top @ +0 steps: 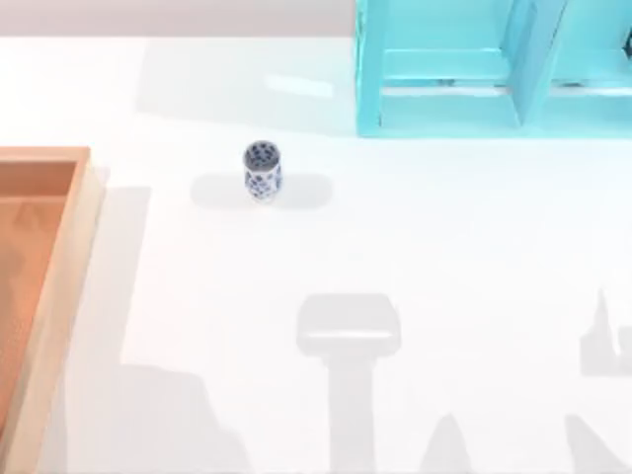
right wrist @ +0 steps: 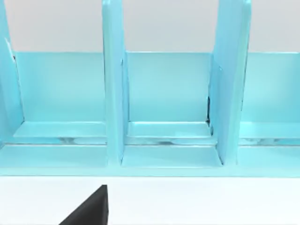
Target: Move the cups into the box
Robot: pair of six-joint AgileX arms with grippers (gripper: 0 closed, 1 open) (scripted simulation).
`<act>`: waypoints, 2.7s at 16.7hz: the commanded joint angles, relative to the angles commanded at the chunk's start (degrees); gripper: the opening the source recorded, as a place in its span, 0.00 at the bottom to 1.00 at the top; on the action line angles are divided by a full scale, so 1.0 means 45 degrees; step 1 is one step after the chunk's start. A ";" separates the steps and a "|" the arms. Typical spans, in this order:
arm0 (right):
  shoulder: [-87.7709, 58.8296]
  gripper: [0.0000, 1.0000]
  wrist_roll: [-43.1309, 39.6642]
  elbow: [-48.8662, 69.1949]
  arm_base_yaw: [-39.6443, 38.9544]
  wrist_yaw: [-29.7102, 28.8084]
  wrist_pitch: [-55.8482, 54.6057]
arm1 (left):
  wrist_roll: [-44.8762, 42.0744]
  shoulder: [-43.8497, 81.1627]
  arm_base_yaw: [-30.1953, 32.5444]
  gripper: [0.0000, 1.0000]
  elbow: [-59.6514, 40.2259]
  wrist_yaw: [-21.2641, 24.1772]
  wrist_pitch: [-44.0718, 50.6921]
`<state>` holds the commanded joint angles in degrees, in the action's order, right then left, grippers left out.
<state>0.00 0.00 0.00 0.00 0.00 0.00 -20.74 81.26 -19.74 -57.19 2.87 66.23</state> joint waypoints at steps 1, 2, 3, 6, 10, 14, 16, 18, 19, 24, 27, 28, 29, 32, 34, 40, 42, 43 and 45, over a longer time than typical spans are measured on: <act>0.0000 1.00 0.0000 0.0000 0.0000 0.0000 0.0000 | 0.0000 0.0000 0.0000 0.53 0.0000 0.0000 0.0000; 0.0000 1.00 0.0000 0.0000 0.0000 0.0000 0.0000 | 0.0000 0.0000 0.0000 0.60 0.0000 0.0000 0.0000; 0.0000 1.00 0.0000 0.0000 0.0000 0.0000 0.0000 | 0.0000 0.0000 0.0000 0.68 0.0000 0.0000 0.0000; 0.0000 1.00 0.0000 0.0000 0.0000 0.0000 0.0000 | 0.0000 0.0000 0.0000 0.90 0.0000 0.0000 0.0000; 0.0000 1.00 0.0000 0.0000 0.0000 0.0000 0.0000 | 0.0000 0.0000 0.0000 1.00 0.0000 0.0000 0.0000; 0.0000 1.00 0.0000 0.0000 0.0000 0.0000 0.0000 | 0.0000 0.0000 0.0000 1.00 0.0000 0.0000 0.0000; 0.0000 1.00 0.0000 0.0000 0.0000 0.0000 0.0000 | 0.0000 -0.0006 0.0010 1.00 -0.0005 0.0000 0.0003; 0.0000 1.00 0.0000 0.0000 0.0000 0.0000 0.0000 | -0.0001 0.0001 0.0019 1.00 -0.0214 0.0004 0.0210; 0.0000 1.00 0.0000 0.0000 0.0000 0.0000 0.0000 | 0.0000 0.0017 0.0020 1.00 -0.0519 0.0007 0.0511; 0.0000 1.00 0.0000 0.0000 0.0000 0.0000 0.0000 | 0.0044 0.0121 0.0030 1.00 -0.3556 -0.0006 0.3453; 0.0000 1.00 0.0000 0.0000 0.0000 0.0000 0.0000 | 0.0081 0.0080 0.0091 1.00 -0.4909 -0.0001 0.4815; 0.0000 1.00 0.0000 0.0000 0.0000 0.0000 0.0000 | 0.0085 0.0080 0.0096 1.00 -0.5092 0.0000 0.4998; 0.0000 1.00 0.0000 0.0000 0.0000 0.0000 0.0000 | 0.0086 0.0082 0.0097 1.00 -0.5141 0.0000 0.5048; 0.0000 1.00 0.0000 0.0000 0.0000 0.0000 0.0000 | 0.0084 0.0083 0.0058 1.00 -0.5107 0.0000 0.5014; 0.0000 1.00 0.0000 0.0000 0.0000 0.0000 0.0000 | 0.0215 0.0241 0.0201 1.00 -0.5276 -0.0020 0.5016; 0.0000 1.00 0.0000 0.0000 0.0000 0.0000 0.0000 | 0.2764 0.3809 0.2809 1.00 -0.8997 -0.0419 0.5030; 0.0000 1.00 0.0000 0.0000 0.0000 0.0000 0.0000 | 0.4066 0.5759 0.4147 1.00 -1.1214 -0.0655 0.5008; 0.0000 1.00 0.0000 0.0000 0.0000 0.0000 0.0000 | 0.4757 0.6786 0.4860 1.00 -1.2393 -0.0786 0.4981; 0.0000 1.00 0.0000 0.0000 0.0000 0.0000 0.0000 | 0.6162 0.8823 0.6316 1.00 -1.4732 -0.1048 0.4890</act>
<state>0.00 0.00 0.00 0.00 0.00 0.00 6.98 120.96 8.69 -123.49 -1.84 88.24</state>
